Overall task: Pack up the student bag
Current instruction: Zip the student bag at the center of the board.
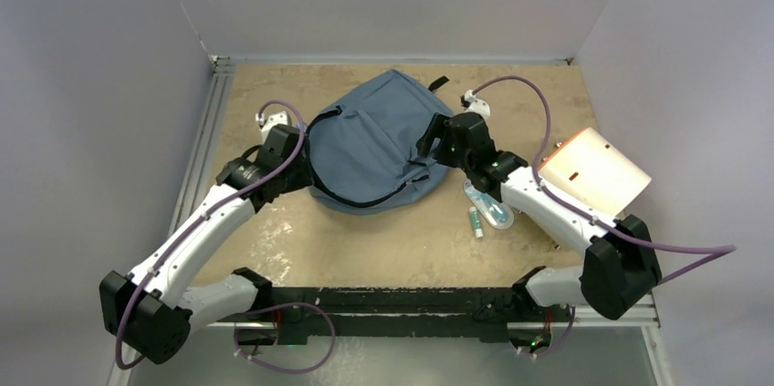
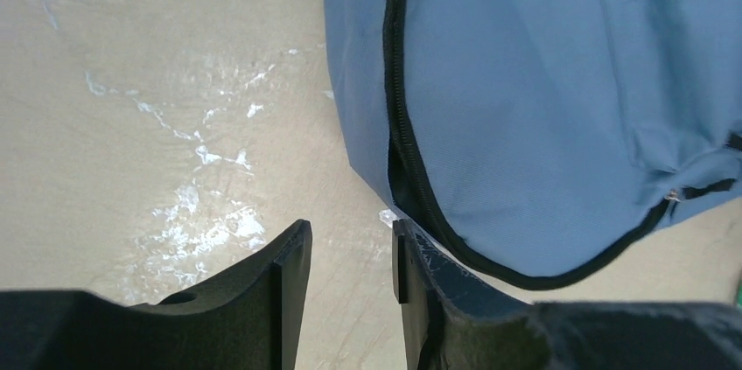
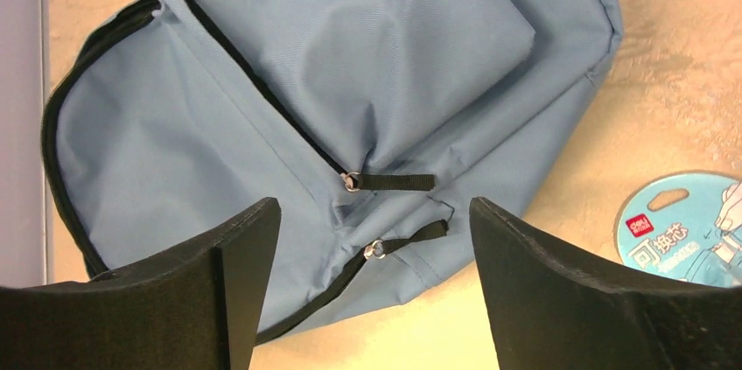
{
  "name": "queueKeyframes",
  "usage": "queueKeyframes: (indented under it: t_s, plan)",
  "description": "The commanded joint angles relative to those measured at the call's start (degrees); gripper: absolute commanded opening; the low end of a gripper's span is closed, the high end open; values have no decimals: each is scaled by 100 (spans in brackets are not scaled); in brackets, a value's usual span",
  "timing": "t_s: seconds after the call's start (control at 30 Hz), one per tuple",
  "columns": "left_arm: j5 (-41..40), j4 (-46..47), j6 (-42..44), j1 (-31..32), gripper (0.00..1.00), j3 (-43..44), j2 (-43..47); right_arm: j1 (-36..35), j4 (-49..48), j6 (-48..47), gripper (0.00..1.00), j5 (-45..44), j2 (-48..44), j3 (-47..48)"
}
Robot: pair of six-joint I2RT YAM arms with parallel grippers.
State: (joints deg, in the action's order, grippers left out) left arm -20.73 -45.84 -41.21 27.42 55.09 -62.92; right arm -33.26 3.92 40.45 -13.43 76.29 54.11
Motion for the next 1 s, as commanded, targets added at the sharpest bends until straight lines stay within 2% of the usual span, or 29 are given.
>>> queueKeyframes:
  t_s: [0.0, 0.13, 0.27, 0.43, 0.53, 0.67, 0.83, 0.97]
  plan:
    - [266, 95, 663, 6, 38, 394, 382, 71, -114, 594, 82, -412, -230, -154]
    - [1290, 1133, 1387, 132, 38, 178, 630, 265, -120, 681, 83, -181, -142, -270]
    - [1650, 1911, 1685, 566, 38, 35, 600, 683, -231, 704, 83, 203, -72, -484]
    - [1221, 2471, 2130, 1600, 38, 269, -217, 805, -252, 580, 83, 366, 127, -589]
    - [1389, 2584, 2519, 2063, 38, 650, -978, 871, -334, 591, 84, 516, 273, -677]
    - [1876, 2843, 3087, 2387, 38, 1034, -1812, 979, -525, 638, 83, 664, 280, -833]
    - [2321, 3537, 3732, 2502, 39, 1109, -2263, 1199, -762, 631, 81, 859, 379, -995]
    - [2334, 3578, 4075, 2597, 40, 1407, -2679, 1443, -1057, 632, 78, 1316, 599, -1064]
